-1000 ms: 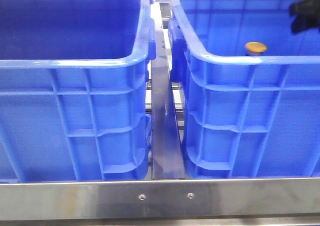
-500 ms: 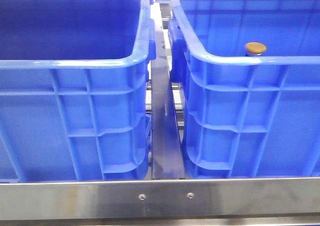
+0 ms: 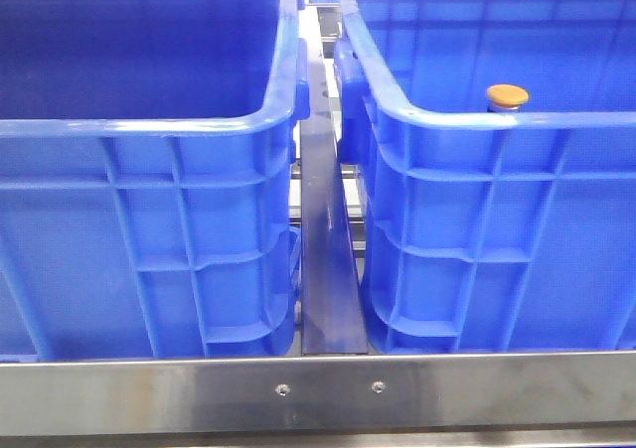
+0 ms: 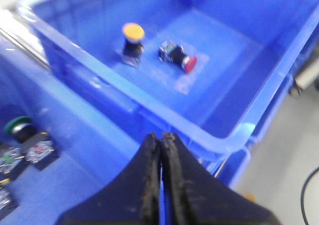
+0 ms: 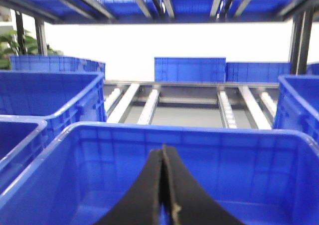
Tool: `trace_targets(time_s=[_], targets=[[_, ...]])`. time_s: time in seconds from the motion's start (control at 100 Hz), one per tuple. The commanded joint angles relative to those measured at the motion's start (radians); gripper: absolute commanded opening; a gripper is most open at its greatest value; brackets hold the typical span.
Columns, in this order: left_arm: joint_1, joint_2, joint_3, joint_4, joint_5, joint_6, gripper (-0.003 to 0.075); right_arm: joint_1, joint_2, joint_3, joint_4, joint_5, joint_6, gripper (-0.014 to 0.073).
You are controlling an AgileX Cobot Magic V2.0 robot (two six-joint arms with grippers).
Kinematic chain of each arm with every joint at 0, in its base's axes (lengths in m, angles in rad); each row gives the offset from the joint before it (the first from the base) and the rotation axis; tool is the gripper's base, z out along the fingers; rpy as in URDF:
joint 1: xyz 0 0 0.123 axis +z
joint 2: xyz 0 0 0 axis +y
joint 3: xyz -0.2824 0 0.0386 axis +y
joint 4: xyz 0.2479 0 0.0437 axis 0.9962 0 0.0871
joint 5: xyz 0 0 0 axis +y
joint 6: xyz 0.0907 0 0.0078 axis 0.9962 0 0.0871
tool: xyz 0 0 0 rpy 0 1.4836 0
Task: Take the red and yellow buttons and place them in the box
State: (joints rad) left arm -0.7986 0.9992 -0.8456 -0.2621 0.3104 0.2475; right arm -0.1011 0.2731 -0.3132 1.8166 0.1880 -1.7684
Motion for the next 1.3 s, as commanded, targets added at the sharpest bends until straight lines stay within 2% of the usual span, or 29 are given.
trace_targets(time_s=[0.0,0.17,0.38,0.82,0.98,1.23,1.29], targets=[[0.002,-0.101,0.051,-0.018,-0.146,-0.010,-0.0019,-0.008,-0.081,0.016,0.096,0.028,-0.011,-0.0069],[0.002,-0.276,0.201,-0.018,-0.188,-0.010,-0.0019,-0.008,-0.189,0.077,0.096,0.028,-0.011,-0.0069],[0.002,-0.434,0.321,-0.018,-0.190,-0.010,-0.0019,-0.008,-0.197,0.097,0.096,0.028,-0.011,-0.0069],[0.012,-0.450,0.344,0.002,-0.192,-0.010,-0.0019,-0.008,-0.197,0.097,0.096,0.028,-0.011,-0.0069],[0.133,-0.456,0.344,0.120,-0.276,-0.010,-0.0019,-0.008,-0.197,0.096,0.096,0.028,-0.011,-0.0069],[0.423,-0.492,0.375,0.144,-0.271,-0.010,-0.0019,-0.008,-0.197,0.096,0.096,0.028,-0.011,-0.0069],[0.479,-0.526,0.396,0.173,-0.269,-0.061,-0.0019,-0.008,-0.197,0.096,0.096,0.027,-0.011,-0.0069]])
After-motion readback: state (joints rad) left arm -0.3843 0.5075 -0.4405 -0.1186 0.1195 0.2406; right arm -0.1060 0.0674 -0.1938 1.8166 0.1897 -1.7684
